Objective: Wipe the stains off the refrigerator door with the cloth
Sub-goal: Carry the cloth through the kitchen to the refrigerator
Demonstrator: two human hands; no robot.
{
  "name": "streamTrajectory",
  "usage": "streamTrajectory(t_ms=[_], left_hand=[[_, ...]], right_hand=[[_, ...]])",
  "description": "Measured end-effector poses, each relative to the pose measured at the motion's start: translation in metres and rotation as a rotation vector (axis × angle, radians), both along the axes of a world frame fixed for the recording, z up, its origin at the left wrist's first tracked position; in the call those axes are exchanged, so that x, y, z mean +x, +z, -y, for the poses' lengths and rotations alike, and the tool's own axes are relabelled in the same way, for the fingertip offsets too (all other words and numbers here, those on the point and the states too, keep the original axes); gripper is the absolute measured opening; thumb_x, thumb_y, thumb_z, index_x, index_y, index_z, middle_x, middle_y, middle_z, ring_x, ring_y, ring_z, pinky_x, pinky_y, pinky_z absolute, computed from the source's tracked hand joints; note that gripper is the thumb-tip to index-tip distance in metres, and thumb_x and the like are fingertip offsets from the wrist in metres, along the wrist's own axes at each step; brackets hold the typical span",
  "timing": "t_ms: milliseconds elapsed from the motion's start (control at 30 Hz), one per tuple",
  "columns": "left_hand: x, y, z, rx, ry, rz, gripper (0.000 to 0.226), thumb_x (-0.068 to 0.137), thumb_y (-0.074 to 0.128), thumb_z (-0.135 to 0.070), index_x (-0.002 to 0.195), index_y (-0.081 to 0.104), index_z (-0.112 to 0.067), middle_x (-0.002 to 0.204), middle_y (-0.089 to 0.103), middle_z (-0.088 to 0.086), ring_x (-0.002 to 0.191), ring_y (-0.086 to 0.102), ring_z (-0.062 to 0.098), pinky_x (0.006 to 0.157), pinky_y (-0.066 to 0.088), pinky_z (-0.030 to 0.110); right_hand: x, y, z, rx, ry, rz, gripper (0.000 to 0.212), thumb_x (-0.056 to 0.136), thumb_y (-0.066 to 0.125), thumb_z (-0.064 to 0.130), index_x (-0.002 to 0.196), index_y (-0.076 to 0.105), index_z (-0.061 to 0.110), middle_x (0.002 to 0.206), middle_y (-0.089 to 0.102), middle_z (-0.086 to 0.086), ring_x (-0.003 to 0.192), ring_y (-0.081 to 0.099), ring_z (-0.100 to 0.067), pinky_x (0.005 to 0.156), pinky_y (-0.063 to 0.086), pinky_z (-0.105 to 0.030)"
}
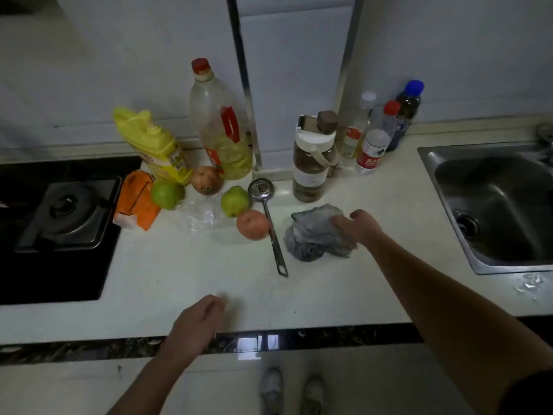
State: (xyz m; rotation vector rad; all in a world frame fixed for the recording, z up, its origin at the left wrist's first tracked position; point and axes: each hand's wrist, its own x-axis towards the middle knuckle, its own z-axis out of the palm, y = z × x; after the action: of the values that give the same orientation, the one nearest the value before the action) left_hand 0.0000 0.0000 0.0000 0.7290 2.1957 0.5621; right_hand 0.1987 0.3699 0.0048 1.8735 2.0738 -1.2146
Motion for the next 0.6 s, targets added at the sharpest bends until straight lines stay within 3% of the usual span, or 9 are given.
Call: streamTrajectory(t_ms=[100, 333, 467, 600], left_hand=[[-0.001, -0.006, 0.001, -0.017, 0.031, -0.004, 0.017, 0.1, 0.05, -0.044, 0.095, 0.064, -0.037, 0.081, 0.071, -0.008, 0.077, 0.068, 0.013, 0.077, 0.051, 0.032], [0.003, -0.004, 0.002, 0.013, 0.076, -0.002, 0.018, 0.101, 0.054, -0.039, 0.089, 0.066, -0.033, 0.071, 0.066, -0.027, 0.065, 0.06, 0.001, 0.065, 0.044, 0.028], [0.005, -0.004, 0.004, 0.046, 0.101, 0.007, 0.018, 0.1, 0.054, -0.036, 0.088, 0.066, -0.03, 0.069, 0.066, -0.021, 0.058, 0.057, 0.001, 0.063, 0.044, 0.027], [0.01, 0.0, 0.015, 0.079, 0.094, 0.022, 0.018, 0.102, 0.054, -0.031, 0.089, 0.067, -0.028, 0.071, 0.067, -0.02, 0.062, 0.058, -0.001, 0.06, 0.043, 0.018]], right_hand=[[-0.017, -0.004, 0.003, -0.011, 0.04, -0.001, 0.082, 0.089, 0.063, 0.065, 0.145, 0.049, 0.007, 0.142, 0.058, -0.018, 0.126, 0.057, -0.038, 0.1, 0.047, -0.044], [-0.029, -0.008, 0.009, -0.012, 0.186, 0.021, 0.089, 0.086, 0.064, 0.071, 0.146, 0.047, 0.007, 0.143, 0.057, -0.017, 0.129, 0.056, -0.037, 0.105, 0.045, -0.047], [-0.03, -0.015, 0.022, 0.069, 0.18, 0.008, 0.062, 0.094, 0.067, 0.052, 0.134, 0.056, 0.006, 0.131, 0.064, -0.016, 0.12, 0.062, -0.034, 0.096, 0.047, -0.039], [-0.017, -0.01, 0.043, 0.096, 0.182, 0.031, 0.055, 0.098, 0.062, 0.047, 0.13, 0.059, 0.003, 0.127, 0.065, -0.018, 0.118, 0.063, -0.037, 0.102, 0.049, -0.046]])
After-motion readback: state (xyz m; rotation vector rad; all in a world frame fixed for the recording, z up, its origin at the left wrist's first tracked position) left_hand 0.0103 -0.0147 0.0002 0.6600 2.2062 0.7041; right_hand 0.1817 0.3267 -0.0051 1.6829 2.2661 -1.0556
